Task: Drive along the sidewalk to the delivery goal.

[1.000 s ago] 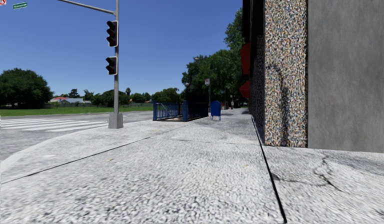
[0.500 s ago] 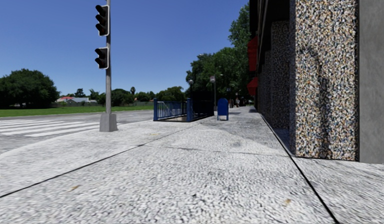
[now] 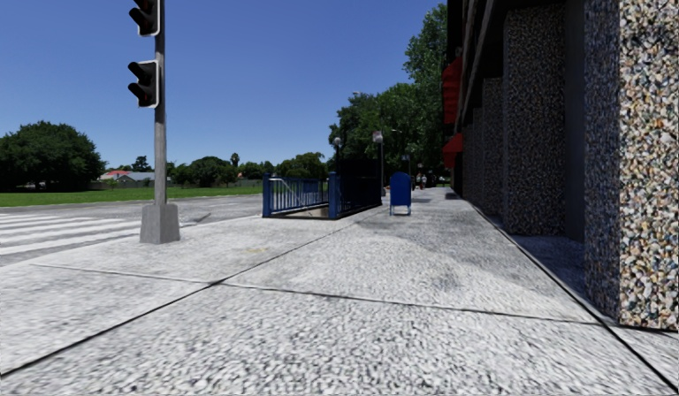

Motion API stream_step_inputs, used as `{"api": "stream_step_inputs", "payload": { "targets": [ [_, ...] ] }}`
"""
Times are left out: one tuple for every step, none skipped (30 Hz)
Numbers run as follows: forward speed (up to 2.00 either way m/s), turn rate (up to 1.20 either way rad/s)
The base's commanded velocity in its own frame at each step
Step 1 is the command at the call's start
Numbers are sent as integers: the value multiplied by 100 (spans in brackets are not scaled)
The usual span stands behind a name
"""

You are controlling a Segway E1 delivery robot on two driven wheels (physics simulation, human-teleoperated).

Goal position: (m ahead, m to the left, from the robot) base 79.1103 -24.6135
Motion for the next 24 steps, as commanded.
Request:
{"api": "stream_step_inputs", "payload": {
  "targets": [
    [200,0],
    [200,0],
    [200,-13],
    [200,-13],
    [200,-38],
    [200,-60],
    [200,-78],
    [200,-78],
    [200,-86],
    [200,-88],
    [200,-89],
    [200,-90],
    [200,-90],
    [200,-90],
    [200,-90],
    [200,-89],
    [200,-68],
    [200,-16],
    [200,-5],
    [200,-1],
    [200,-1],
    [200,0],
    [200,0],
    [200,0]
  ]
}}
